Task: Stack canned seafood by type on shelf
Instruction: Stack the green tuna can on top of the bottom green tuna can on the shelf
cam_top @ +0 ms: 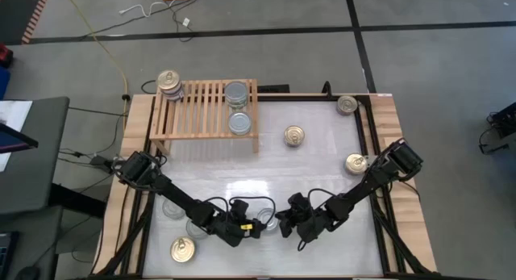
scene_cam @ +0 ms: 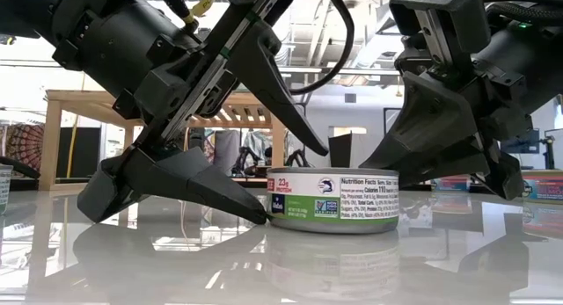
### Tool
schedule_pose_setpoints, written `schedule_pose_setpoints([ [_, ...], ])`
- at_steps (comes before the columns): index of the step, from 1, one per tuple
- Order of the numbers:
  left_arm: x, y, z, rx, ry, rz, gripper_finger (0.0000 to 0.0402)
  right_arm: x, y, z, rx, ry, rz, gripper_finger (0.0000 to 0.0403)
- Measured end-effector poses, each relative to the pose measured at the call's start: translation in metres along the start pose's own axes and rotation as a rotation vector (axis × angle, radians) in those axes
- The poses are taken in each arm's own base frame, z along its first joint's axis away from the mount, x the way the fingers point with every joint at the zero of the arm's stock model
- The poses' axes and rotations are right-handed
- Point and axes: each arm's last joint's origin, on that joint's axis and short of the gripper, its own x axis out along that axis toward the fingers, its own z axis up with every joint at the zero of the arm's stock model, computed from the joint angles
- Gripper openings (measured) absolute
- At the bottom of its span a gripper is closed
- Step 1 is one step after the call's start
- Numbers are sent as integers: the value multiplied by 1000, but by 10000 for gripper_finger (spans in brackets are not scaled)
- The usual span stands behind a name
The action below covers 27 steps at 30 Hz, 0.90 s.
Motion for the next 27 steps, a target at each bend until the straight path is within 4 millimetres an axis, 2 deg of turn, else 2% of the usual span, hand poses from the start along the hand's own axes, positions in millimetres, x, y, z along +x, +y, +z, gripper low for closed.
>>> schedule_pose_setpoints([
  [20, -1, -5, -4, 4, 48, -58, 251, -1, -1, -2, -1, 12, -7, 48],
  [27, -1, -5, -4, 8, 69, -50, 251, -1, -1, -3, -1, 17, -6, 32],
])
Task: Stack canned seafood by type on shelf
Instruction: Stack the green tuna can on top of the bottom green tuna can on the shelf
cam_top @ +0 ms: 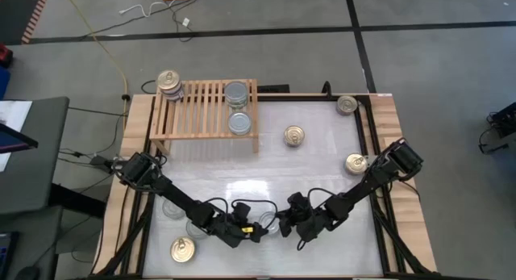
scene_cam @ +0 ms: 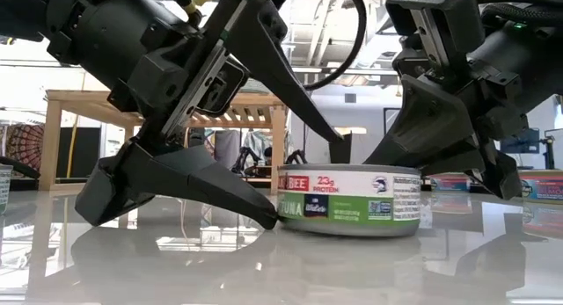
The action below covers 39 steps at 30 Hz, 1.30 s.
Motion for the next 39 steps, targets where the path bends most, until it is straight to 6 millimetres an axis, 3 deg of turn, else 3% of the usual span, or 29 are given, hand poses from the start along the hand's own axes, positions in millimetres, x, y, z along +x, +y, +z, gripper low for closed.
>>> schedule_pose_setpoints([
  [27, 5, -7, 11, 10, -53, -66, 251, -1, 6, -1, -36, 18, 0, 26],
  [39, 9, -7, 19, 28, -76, -60, 251, -1, 5, 1, -113, -78, -27, 22],
])
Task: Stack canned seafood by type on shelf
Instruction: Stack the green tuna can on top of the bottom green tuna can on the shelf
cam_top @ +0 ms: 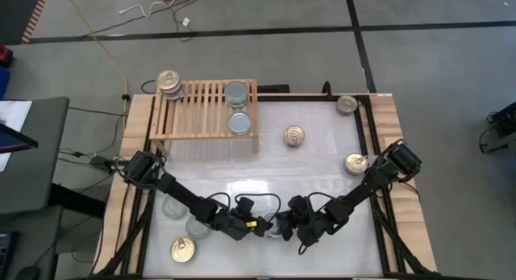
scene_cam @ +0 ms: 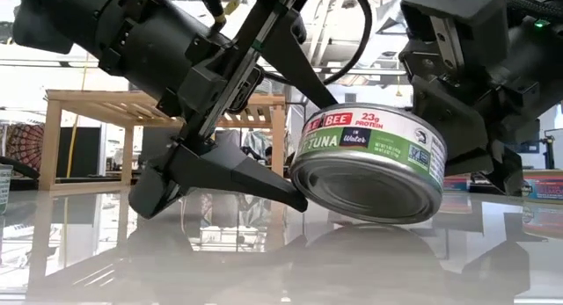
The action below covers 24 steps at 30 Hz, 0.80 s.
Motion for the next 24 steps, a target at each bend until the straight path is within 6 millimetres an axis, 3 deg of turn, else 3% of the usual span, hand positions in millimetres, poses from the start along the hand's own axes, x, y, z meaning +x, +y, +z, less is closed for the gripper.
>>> schedule_pose_setpoints([
  [5, 3, 1, 5, -5, -5, 6, 240, 0, -1, 1, -20, -20, -16, 22],
  [15, 5, 2, 12, -13, -11, 24, 155, 0, -2, 2, -52, -62, -30, 22],
  [24, 12, 3, 25, 22, -19, 31, 151, -10, -4, 11, -115, -81, -84, 22],
])
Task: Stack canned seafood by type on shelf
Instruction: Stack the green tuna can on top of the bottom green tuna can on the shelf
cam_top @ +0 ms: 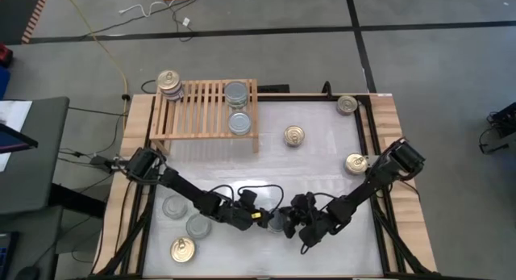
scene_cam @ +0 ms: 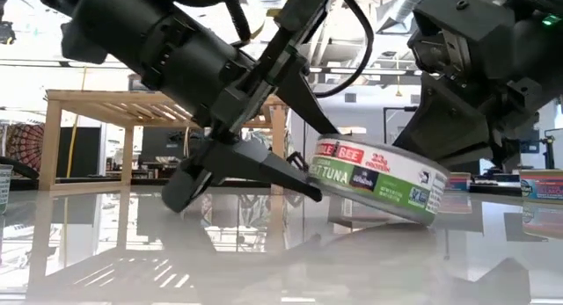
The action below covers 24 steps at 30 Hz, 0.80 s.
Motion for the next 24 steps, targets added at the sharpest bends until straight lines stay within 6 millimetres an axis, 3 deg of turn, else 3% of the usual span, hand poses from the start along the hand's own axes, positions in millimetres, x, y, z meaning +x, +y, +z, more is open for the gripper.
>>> schedule_pose_setpoints([
  [15, 10, 0, 22, 50, 40, -1, 144, -29, -7, 26, -49, 46, -44, 75],
  [24, 11, 1, 24, 58, 40, 7, 144, -59, -22, -4, -57, 187, -147, 139],
])
